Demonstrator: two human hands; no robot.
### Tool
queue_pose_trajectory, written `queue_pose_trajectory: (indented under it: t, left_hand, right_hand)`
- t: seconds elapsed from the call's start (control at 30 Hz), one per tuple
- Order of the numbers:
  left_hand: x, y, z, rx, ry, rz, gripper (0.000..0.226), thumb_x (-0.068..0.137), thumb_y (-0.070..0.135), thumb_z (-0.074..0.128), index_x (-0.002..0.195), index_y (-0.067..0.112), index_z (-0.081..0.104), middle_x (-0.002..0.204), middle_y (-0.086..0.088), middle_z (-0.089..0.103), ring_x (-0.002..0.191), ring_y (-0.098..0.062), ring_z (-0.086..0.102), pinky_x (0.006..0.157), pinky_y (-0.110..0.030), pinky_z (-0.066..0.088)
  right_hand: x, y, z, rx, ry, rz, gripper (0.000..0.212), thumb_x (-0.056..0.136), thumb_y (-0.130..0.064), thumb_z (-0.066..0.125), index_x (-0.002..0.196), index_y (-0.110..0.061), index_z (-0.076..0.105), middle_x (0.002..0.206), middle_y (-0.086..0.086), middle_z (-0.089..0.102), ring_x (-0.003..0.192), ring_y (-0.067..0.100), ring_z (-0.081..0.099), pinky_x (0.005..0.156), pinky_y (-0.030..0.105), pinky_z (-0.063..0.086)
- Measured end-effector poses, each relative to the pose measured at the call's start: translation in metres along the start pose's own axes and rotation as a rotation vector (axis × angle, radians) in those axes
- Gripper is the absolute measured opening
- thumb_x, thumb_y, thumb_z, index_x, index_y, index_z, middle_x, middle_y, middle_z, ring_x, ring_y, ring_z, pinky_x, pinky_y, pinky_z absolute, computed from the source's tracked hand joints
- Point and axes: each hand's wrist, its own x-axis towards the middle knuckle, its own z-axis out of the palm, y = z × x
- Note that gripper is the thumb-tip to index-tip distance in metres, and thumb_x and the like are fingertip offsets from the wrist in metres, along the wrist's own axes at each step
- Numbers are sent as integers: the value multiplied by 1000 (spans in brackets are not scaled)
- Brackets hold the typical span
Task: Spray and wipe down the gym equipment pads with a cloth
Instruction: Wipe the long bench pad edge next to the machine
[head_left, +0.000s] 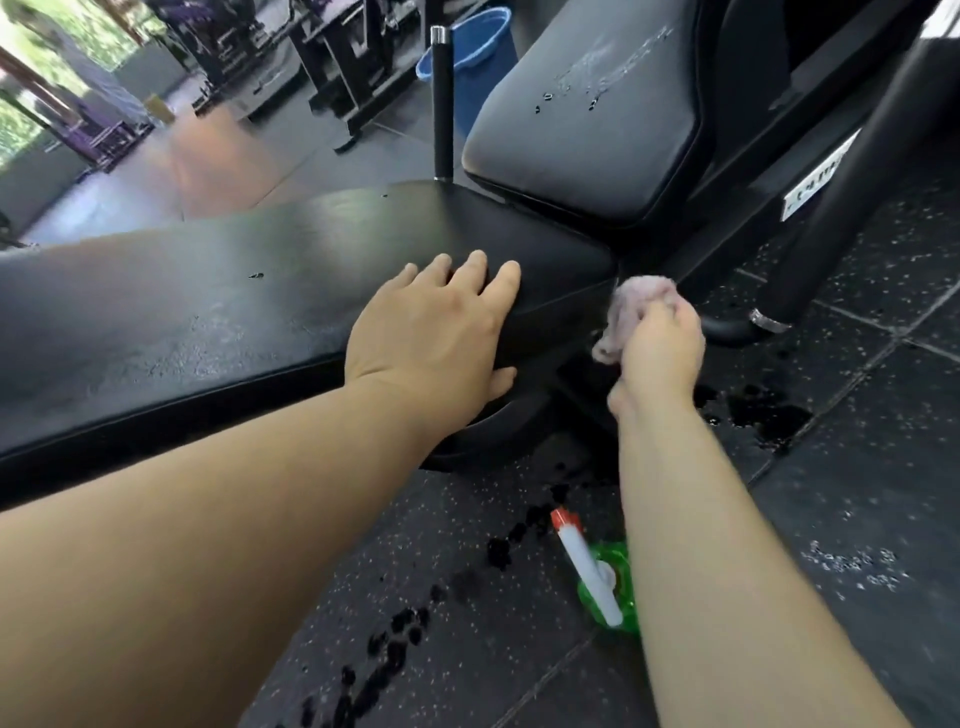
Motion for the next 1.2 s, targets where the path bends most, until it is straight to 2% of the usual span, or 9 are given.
queue_pose_trajectory:
  t: [0.23, 0.37, 0.43, 0.63, 0.77, 0.83, 0.93, 1.1, 1.2]
  left_hand:
    - [0, 0, 4, 21, 36, 13, 84, 89, 63, 51, 153, 25, 11, 160, -1, 24, 144, -25, 28, 115, -38, 26]
    - [0, 1, 7, 28, 45, 21, 84, 89, 64, 49, 153, 25, 11, 160, -2, 24, 144, -24, 28, 114, -37, 26]
    - [0, 0, 6, 14, 50, 21, 84, 89, 63, 50, 153, 25, 11, 160, -1, 23, 145, -24, 27, 114, -37, 26]
    - [0, 1, 8, 15, 43, 20, 84, 89, 63, 49, 153, 25, 10, 160, -2, 23, 145, -24, 27, 115, -37, 25]
    - [0, 0, 5, 21, 52, 21, 85, 89, 65, 46, 153, 26, 8, 161, 0, 21, 146, -22, 26, 116, -36, 24]
    - [0, 0, 3, 15, 43, 18, 85, 89, 66, 46, 154, 26, 7, 161, 1, 20, 146, -22, 24, 116, -35, 23]
    - [0, 1, 2, 11, 38, 12, 85, 89, 66, 48, 154, 27, 10, 161, 1, 21, 146, -21, 25, 115, -35, 24]
    - [0, 3, -2, 4, 4, -11, 85, 89, 67, 48, 154, 28, 10, 161, 2, 21, 145, -20, 25, 112, -33, 26]
    - [-3, 3, -6, 3, -13, -7, 86, 87, 63, 55, 153, 27, 13, 159, 1, 25, 142, -22, 30, 110, -35, 31]
  right_hand:
    - [8, -8, 16, -87, -184, 6, 26, 88, -46, 60, 92, -26, 75, 101, 0, 74, 100, 24, 68, 93, 49, 55]
    - [-30, 2, -4, -8, -39, -106, 12, 97, -24, 60, 92, -28, 70, 59, -19, 61, 61, -4, 57, 68, 17, 50]
    - [-53, 14, -13, 16, -49, -169, 23, 93, -4, 58, 88, -25, 68, 66, -20, 67, 64, -10, 60, 65, 11, 46]
    - [-1, -10, -17, 23, 95, -136, 31, 83, 5, 43, 87, -21, 60, 72, 17, 61, 48, 24, 50, 41, 25, 38]
    - [17, -12, 6, -225, -90, -94, 25, 92, -16, 47, 95, -27, 69, 77, 13, 61, 52, 24, 53, 39, 26, 44]
    - [1, 0, 8, -240, -19, -131, 15, 87, -32, 51, 81, -38, 64, 99, 14, 66, 74, 32, 64, 53, 42, 59]
    - [-34, 21, 7, -156, 22, -199, 10, 76, -34, 52, 79, -40, 60, 99, 14, 66, 86, 35, 66, 77, 58, 56]
    - [-84, 35, -9, -118, -236, -223, 20, 74, -14, 57, 79, -29, 69, 92, 7, 67, 77, 17, 62, 75, 39, 55]
    - [-56, -4, -26, -1, -73, -165, 18, 88, -1, 54, 92, -16, 63, 80, -6, 63, 69, 5, 59, 58, 14, 48]
